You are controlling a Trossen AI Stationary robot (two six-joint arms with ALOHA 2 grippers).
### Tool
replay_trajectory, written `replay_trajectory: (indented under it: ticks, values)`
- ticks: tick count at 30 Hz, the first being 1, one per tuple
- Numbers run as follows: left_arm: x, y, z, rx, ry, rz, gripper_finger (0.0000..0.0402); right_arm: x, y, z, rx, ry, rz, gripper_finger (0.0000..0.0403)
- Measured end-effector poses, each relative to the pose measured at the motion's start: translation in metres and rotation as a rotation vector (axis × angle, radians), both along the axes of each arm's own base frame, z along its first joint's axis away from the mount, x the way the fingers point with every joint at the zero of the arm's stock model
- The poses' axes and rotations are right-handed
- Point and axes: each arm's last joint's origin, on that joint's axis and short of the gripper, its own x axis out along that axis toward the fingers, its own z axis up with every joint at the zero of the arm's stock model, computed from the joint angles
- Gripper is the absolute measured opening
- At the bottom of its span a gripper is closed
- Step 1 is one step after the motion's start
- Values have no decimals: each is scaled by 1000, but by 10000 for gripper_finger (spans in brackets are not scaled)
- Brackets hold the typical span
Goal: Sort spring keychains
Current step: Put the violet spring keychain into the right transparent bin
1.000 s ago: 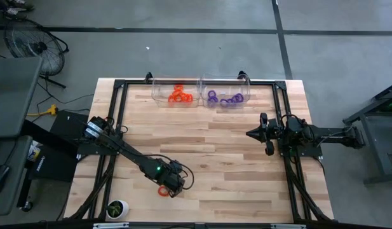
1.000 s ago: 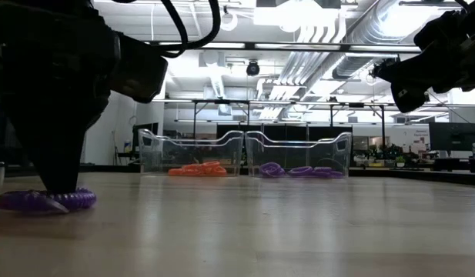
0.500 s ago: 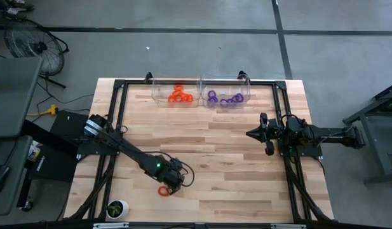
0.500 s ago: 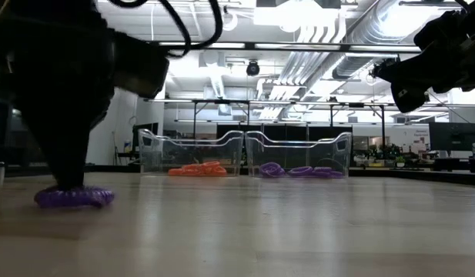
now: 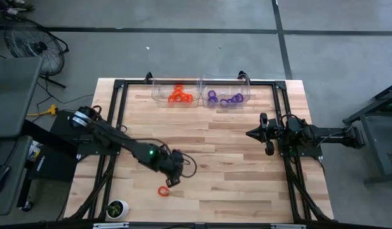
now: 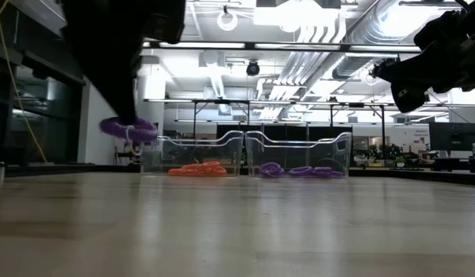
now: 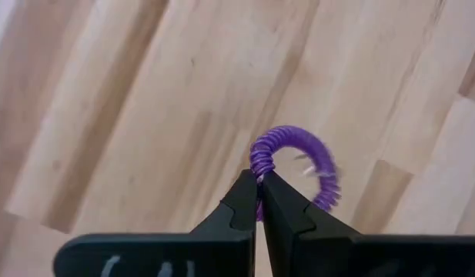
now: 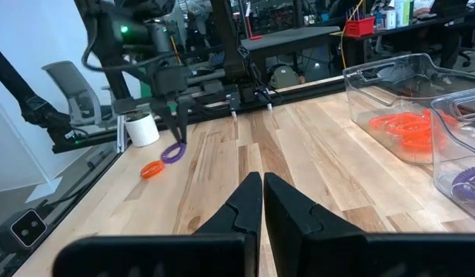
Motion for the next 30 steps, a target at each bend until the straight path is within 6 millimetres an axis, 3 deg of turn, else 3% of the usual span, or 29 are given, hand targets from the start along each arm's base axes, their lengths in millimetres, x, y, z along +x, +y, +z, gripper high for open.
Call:
replay_trajectory:
  ticks: [13, 24, 30]
  values:
    - [37, 71, 37, 54, -102, -71, 0, 0, 0, 0, 0, 0, 0, 12]
    - [57, 188, 73, 170, -229, -8, 0, 0, 0, 0, 0, 0, 0, 12]
    - [70, 254, 83, 217, -337, 114, 0, 0, 0, 0, 0, 0, 1, 12]
